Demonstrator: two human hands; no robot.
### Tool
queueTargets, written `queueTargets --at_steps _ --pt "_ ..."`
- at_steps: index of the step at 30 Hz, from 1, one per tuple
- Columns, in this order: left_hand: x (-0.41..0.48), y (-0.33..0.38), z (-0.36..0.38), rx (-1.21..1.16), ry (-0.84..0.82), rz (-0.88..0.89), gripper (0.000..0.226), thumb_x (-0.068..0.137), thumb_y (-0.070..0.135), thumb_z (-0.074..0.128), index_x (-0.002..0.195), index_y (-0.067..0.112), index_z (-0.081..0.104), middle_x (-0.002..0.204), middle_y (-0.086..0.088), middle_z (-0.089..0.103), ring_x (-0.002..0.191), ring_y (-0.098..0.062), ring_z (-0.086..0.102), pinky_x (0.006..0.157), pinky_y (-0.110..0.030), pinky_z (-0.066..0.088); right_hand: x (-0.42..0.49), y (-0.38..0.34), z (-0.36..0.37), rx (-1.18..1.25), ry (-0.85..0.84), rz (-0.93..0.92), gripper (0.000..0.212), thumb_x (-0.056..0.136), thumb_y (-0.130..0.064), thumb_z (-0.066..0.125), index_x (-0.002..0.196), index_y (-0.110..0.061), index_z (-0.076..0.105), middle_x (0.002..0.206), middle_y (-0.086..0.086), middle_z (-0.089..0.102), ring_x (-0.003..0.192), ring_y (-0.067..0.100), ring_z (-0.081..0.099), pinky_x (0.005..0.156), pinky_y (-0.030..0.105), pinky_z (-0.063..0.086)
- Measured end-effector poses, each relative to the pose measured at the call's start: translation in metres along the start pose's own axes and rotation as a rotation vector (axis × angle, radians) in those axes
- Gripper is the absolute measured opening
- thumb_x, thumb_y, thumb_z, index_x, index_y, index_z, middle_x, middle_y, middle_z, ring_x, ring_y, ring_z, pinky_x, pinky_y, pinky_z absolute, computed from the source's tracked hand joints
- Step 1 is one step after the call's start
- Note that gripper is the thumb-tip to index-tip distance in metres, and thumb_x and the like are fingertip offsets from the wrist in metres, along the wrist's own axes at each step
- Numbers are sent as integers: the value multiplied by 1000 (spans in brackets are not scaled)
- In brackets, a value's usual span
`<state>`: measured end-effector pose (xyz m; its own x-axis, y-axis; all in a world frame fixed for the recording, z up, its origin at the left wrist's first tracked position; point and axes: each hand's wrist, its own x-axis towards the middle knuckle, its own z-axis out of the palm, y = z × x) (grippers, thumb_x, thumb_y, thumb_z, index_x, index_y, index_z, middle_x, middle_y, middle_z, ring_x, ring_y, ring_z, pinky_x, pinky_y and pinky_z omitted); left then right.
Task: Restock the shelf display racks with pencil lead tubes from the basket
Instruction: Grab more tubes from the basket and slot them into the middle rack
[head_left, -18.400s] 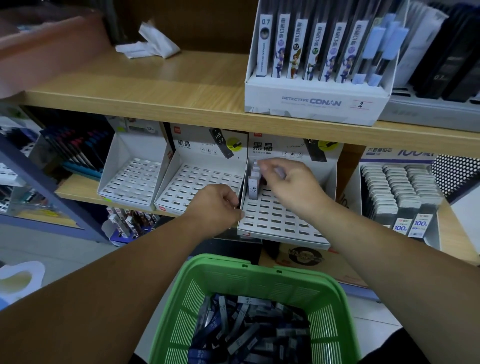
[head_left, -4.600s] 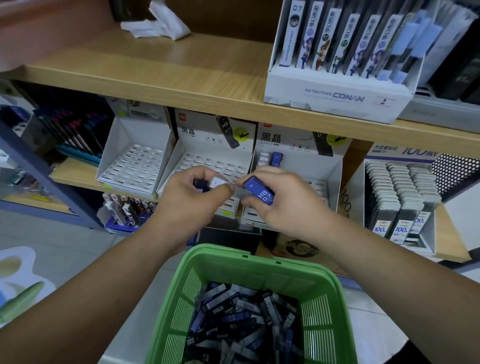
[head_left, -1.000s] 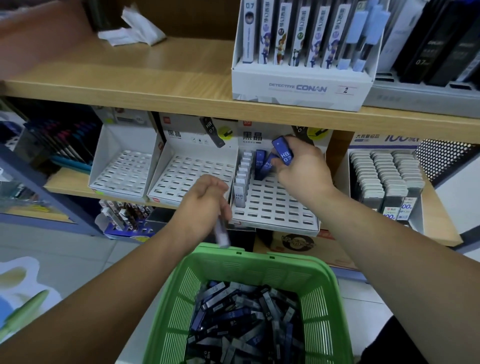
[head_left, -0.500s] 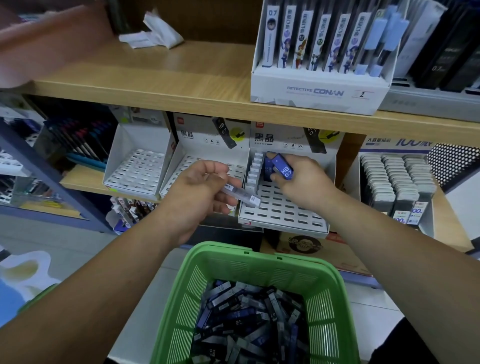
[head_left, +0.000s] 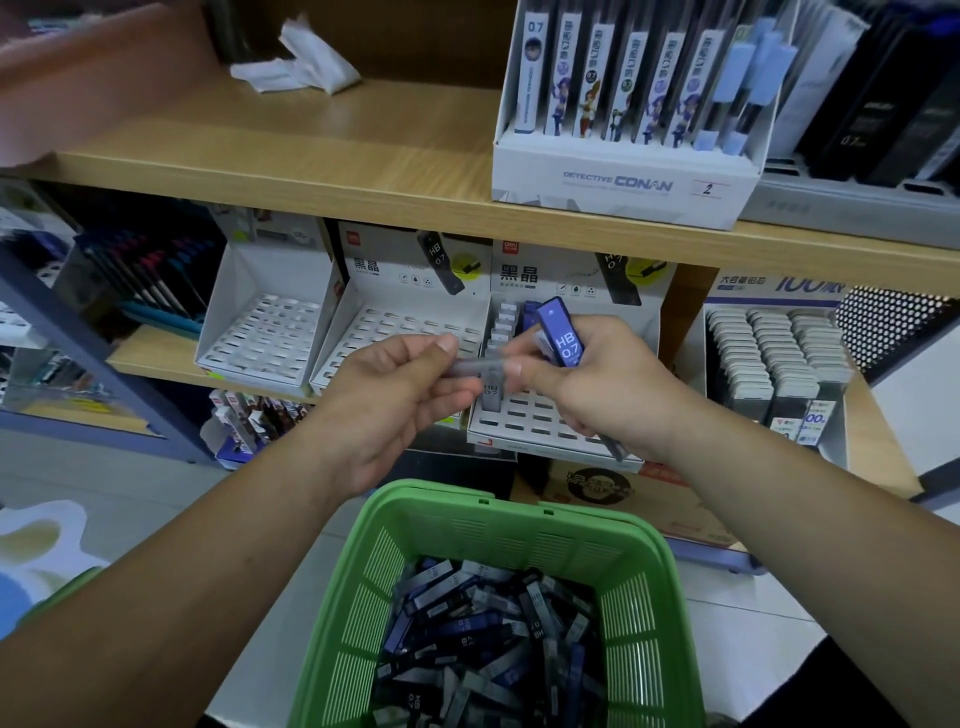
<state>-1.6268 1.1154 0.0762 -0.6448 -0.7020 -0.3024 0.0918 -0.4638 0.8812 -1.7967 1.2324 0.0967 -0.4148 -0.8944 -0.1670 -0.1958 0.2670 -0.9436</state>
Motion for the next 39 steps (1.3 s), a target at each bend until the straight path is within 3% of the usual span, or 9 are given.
queueTargets --at_steps 3,6,10,13,16,20,26,34,39 --pt "-1 0 0 -20 -29 16 24 90 9 70 113 1 65 100 -24 76 88 -26 78 76 -27 63 2 4 0 13 18 76 17 102 -28 65 96 -13 69 83 9 77 45 19 39 44 26 33" --pt "1 0 0 35 44 75 21 93 -1 69 112 4 63 97 -21 77 82 -24 78 69 -26 63 1 6 -1 -48 -30 137 21 101 -32 65 100 -11 69 83 9 78 44 17 41 44 25 35" --pt "8 3 -4 506 80 318 20 91 1 75 103 12 64 81 -15 76 72 -25 76 66 -32 63 -2 11 1 -87 -76 223 19 97 -34 71 105 -16 69 81 9 76 47 15 43 45 25 36" --pt "12 -4 -9 792 -21 381 26 89 6 78 98 28 67 82 -8 74 75 -29 73 73 -43 65 -4 13 -2 100 -113 345 17 97 -25 72 104 -11 66 74 9 61 48 15 43 44 24 36" --pt "17 -14 -9 940 -58 423 30 90 9 78 94 38 68 83 0 71 71 -18 67 77 -43 63 -6 12 -9 287 -171 450 12 100 -9 63 111 -11 65 71 5 55 53 15 47 47 26 43" --pt "24 -17 -8 910 -59 428 32 91 9 76 93 40 68 87 -1 73 81 -30 69 80 -47 62 -7 14 -16 380 -187 462 27 101 -4 56 127 -6 61 72 4 56 58 16 53 51 28 49" --pt "29 -19 -3 897 -97 413 25 90 8 78 97 32 72 86 -1 75 84 -31 71 83 -48 62 -8 22 -25 517 -61 365 20 101 -3 57 119 -8 65 77 8 63 64 21 60 59 36 57" --pt "28 -17 -3 903 -120 400 28 88 8 80 97 33 73 83 -2 76 83 -35 72 85 -49 61 -4 25 -28 627 114 276 16 103 -3 54 116 -9 63 79 10 66 62 20 64 63 36 62" --pt "27 -17 -8 1030 -159 471 28 89 12 80 103 36 75 91 5 77 86 -18 73 83 -29 60 -4 22 -29 664 99 268 15 103 -3 55 114 -10 62 78 10 65 61 20 63 64 37 61"
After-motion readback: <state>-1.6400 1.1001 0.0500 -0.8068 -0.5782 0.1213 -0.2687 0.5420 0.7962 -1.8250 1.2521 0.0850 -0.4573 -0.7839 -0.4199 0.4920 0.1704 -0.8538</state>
